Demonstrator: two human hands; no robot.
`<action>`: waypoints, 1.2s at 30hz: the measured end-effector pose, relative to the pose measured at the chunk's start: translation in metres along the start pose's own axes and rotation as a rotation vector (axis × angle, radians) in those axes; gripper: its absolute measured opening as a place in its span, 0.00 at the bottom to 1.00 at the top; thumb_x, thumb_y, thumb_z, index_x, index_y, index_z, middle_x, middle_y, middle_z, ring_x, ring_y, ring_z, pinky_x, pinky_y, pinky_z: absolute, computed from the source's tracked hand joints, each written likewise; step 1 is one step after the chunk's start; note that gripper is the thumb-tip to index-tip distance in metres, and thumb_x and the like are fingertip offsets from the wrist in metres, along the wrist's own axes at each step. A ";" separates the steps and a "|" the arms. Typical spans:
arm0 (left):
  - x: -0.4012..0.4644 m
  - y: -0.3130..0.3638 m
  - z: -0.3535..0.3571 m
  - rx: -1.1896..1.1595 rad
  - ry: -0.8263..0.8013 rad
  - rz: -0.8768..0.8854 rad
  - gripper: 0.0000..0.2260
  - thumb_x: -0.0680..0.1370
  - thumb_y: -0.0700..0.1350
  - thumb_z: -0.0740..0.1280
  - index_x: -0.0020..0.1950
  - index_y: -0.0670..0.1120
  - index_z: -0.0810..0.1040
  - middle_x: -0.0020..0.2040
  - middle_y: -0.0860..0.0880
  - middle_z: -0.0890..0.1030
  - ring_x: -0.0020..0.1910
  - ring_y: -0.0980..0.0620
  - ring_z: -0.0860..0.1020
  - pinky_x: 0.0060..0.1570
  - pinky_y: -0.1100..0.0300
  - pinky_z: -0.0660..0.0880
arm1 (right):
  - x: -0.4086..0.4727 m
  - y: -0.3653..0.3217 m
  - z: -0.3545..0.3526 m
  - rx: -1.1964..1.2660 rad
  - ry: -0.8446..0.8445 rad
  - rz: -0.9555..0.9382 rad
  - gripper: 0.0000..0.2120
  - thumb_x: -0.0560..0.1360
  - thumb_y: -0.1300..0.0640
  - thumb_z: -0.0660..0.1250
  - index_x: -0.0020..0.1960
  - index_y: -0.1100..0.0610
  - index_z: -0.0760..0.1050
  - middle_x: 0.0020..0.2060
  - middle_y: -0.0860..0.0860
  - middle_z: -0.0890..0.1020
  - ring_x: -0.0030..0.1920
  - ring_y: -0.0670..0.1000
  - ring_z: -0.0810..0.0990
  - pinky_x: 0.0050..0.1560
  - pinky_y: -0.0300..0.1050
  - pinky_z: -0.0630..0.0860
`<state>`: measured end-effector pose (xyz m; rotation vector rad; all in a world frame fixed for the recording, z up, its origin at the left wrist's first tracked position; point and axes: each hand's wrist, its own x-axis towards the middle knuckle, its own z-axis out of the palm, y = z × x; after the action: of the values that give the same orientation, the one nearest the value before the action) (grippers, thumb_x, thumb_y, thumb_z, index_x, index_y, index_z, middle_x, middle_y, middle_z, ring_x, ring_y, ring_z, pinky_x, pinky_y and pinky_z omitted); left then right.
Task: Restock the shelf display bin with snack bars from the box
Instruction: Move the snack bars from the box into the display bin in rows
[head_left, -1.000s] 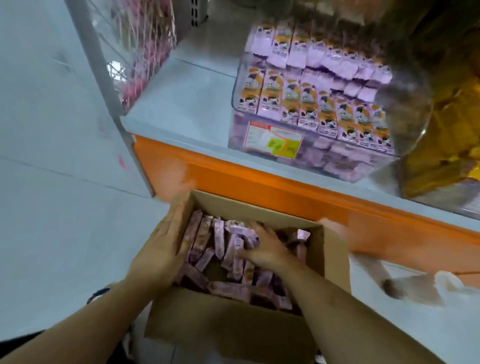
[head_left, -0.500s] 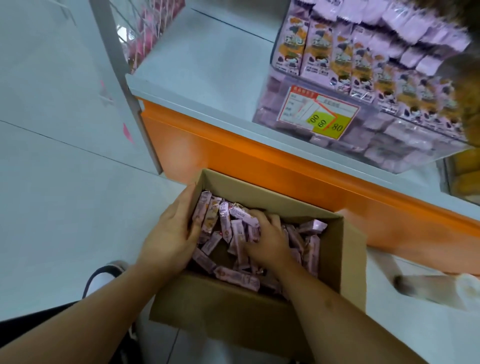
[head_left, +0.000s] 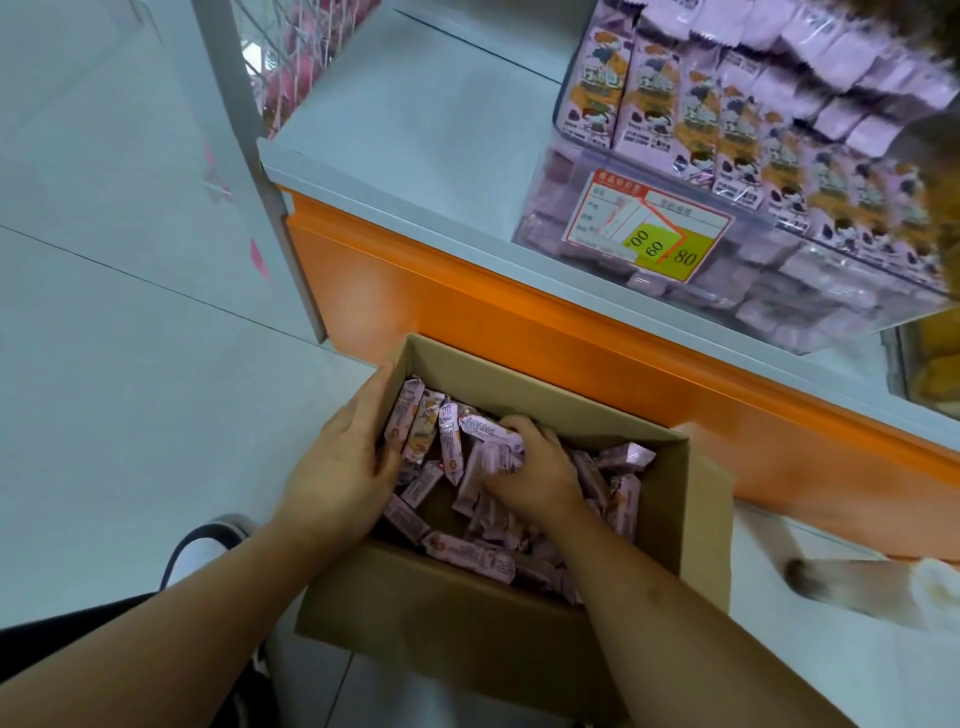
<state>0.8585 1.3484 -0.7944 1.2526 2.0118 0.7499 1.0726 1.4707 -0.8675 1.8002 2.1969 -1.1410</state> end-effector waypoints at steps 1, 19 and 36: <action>-0.001 0.001 0.000 -0.002 0.001 0.002 0.34 0.84 0.51 0.62 0.82 0.67 0.45 0.79 0.57 0.67 0.76 0.51 0.68 0.73 0.44 0.70 | -0.003 0.001 -0.003 0.033 0.002 -0.002 0.33 0.68 0.48 0.76 0.70 0.36 0.69 0.70 0.47 0.70 0.61 0.57 0.78 0.55 0.54 0.80; 0.002 0.143 -0.094 -0.547 -0.234 -0.148 0.21 0.66 0.49 0.70 0.59 0.55 0.84 0.55 0.48 0.87 0.53 0.42 0.86 0.59 0.46 0.81 | -0.134 -0.117 -0.174 0.216 -0.047 -0.276 0.34 0.71 0.59 0.77 0.65 0.27 0.72 0.69 0.39 0.71 0.64 0.47 0.76 0.49 0.42 0.83; -0.062 0.272 -0.190 -0.851 -0.306 -0.186 0.07 0.81 0.37 0.65 0.55 0.35 0.80 0.34 0.40 0.79 0.34 0.43 0.77 0.49 0.41 0.80 | -0.257 -0.157 -0.275 0.416 0.295 -0.505 0.34 0.72 0.57 0.79 0.70 0.30 0.71 0.67 0.31 0.73 0.64 0.26 0.71 0.59 0.28 0.75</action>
<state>0.8827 1.3704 -0.4582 0.6159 1.2957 1.0812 1.1189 1.4170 -0.4656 1.6775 2.8782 -1.6181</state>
